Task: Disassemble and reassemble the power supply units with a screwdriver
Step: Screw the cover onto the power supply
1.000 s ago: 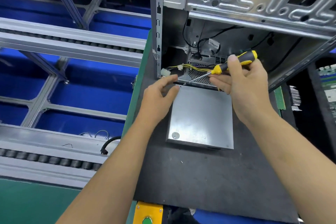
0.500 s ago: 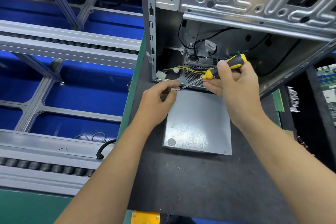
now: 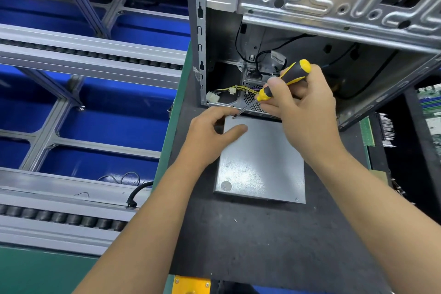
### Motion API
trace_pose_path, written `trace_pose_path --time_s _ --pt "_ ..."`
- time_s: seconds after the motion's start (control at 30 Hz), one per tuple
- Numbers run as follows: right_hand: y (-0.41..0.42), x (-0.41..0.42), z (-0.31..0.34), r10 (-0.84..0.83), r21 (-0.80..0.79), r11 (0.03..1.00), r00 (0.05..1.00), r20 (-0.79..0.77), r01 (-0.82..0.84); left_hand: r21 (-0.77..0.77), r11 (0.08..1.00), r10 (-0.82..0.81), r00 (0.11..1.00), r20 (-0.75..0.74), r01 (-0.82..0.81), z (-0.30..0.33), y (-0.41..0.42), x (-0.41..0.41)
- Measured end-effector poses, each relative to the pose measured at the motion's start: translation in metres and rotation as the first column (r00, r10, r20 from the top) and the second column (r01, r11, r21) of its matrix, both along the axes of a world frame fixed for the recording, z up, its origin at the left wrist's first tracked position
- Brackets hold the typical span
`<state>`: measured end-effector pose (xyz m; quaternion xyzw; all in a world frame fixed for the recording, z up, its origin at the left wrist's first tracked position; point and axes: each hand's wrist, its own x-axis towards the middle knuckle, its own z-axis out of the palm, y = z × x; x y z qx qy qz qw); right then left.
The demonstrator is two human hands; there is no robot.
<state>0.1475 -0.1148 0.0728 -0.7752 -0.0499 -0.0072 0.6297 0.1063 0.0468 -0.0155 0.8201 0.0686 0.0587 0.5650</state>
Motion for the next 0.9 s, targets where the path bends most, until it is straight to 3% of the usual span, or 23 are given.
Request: trace_pose_path --time_s 0.27,0.43,0.6,0.73,0.9 --pt "0.010 -0.004 0.015 0.218 -0.333 0.931 0.960 0.174 -0.151 -0.005 0.996 0.094 0.995 0.039 -0.094 -0.002 -0.003 -0.001" --pt "0.015 -0.002 0.028 0.367 -0.475 0.843 0.915 0.169 -0.251 -0.021 0.996 0.087 0.995 0.042 -0.086 -0.004 -0.002 -0.001" --pt "0.019 0.002 0.049 0.522 -0.629 0.693 0.847 0.102 -0.352 -0.084 0.992 0.094 0.995 0.024 -0.092 -0.004 -0.003 -0.001" --pt "0.028 0.009 0.068 0.632 -0.791 0.497 0.774 0.046 -0.358 -0.157 0.984 0.085 0.996 -0.018 -0.087 -0.005 -0.004 -0.001" --pt "0.036 0.018 0.084 0.650 -0.881 0.344 0.759 -0.026 -0.324 -0.319 0.937 0.111 0.988 -0.110 -0.141 -0.016 -0.005 -0.002"
